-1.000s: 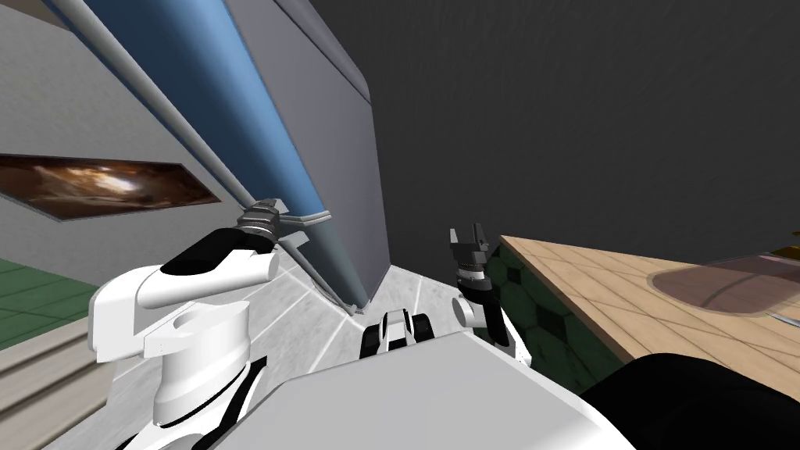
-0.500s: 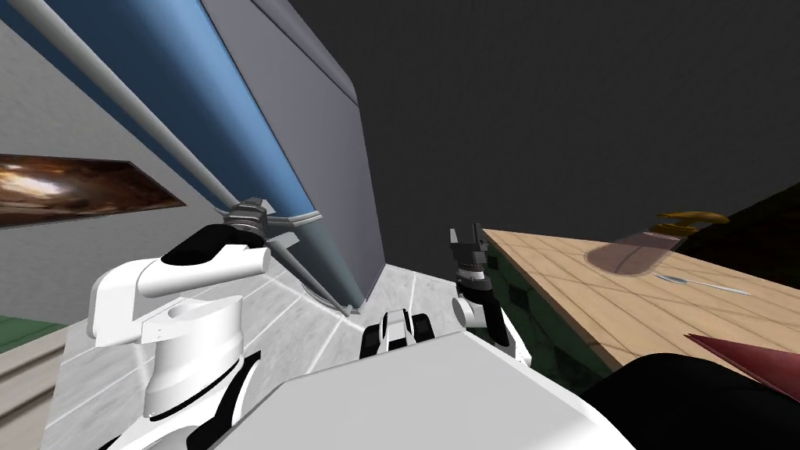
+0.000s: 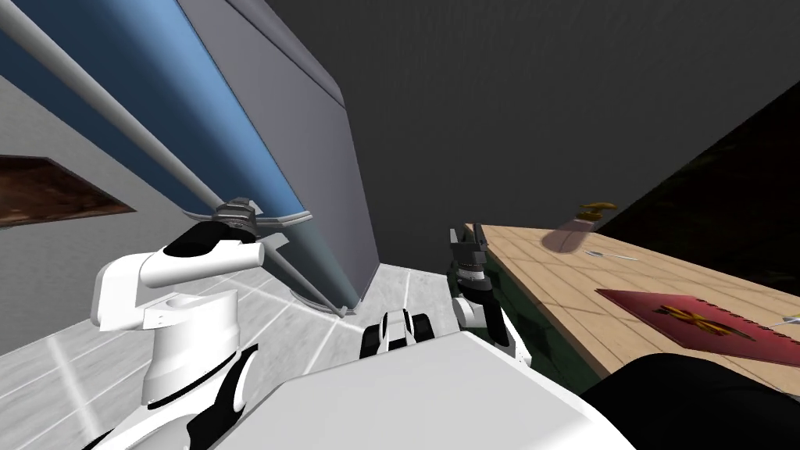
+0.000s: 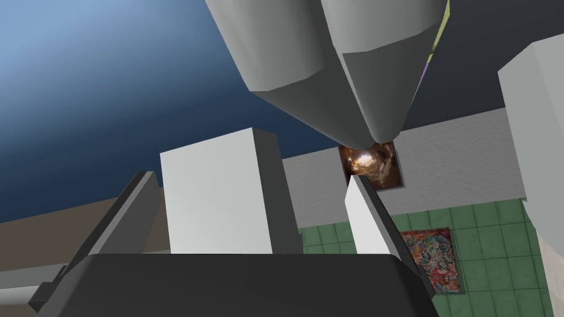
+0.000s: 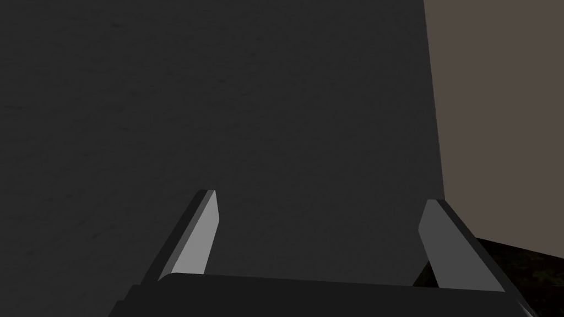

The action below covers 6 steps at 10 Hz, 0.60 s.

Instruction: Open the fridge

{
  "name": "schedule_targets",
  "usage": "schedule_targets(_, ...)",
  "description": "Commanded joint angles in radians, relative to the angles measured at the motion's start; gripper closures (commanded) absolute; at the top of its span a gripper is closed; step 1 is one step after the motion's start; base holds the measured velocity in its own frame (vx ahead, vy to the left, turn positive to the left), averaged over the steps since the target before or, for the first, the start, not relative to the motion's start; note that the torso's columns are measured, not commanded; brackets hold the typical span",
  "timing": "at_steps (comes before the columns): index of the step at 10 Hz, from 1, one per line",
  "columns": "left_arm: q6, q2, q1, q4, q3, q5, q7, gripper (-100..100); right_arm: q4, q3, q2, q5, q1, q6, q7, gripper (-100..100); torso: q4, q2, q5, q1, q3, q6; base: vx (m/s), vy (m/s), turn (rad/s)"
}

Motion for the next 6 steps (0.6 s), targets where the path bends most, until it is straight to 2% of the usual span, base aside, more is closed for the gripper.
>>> schedule_targets(1,-0.036,0.017,-0.019,0.077,0.036,-0.01,-0.002,-100,0.0,0.0,0.0,0.0,0.0,0.0,0.0,0,0.001,0.002,0.0,-0.001,0.001,0.001,-0.096,-0.019,-0.142)
schedule_targets(2,-0.067,0.034,-0.039,0.109,0.066,-0.018,-0.003,-100,0.0,0.0,0.0,0.0,0.0,0.0,0.0,0,0.001,0.001,-0.001,-0.001,0.001,0.0,-0.12,-0.025,-0.272)
schedule_targets(3,-0.067,0.034,-0.039,0.139,0.066,-0.018,-0.003,-100,0.0,0.0,0.0,0.0,0.0,0.0,0.0,0,0.001,0.002,-0.001,-0.002,0.001,0.001,-0.098,-0.031,-0.144)
schedule_targets(4,-0.067,0.034,-0.039,0.152,0.066,-0.018,-0.003,-100,0.0,0.0,0.0,0.0,0.0,0.0,0.0,0,0.001,0.0,-0.001,-0.002,0.001,0.0,-0.031,-0.018,0.024)
schedule_targets(5,-0.097,0.05,-0.06,0.188,0.097,-0.027,-0.005,-100,0.0,0.0,0.0,0.0,0.0,0.0,0.0,0,0.0,-0.002,-0.001,-0.001,-0.001,0.0,-0.06,-0.031,-0.282)
schedule_targets(6,-0.097,0.05,-0.06,0.22,0.097,-0.027,-0.005,-100,0.0,0.0,0.0,0.0,0.0,0.0,0.0,0,0.0,-0.001,-0.001,-0.002,-0.001,0.002,-0.077,-0.02,-0.137)
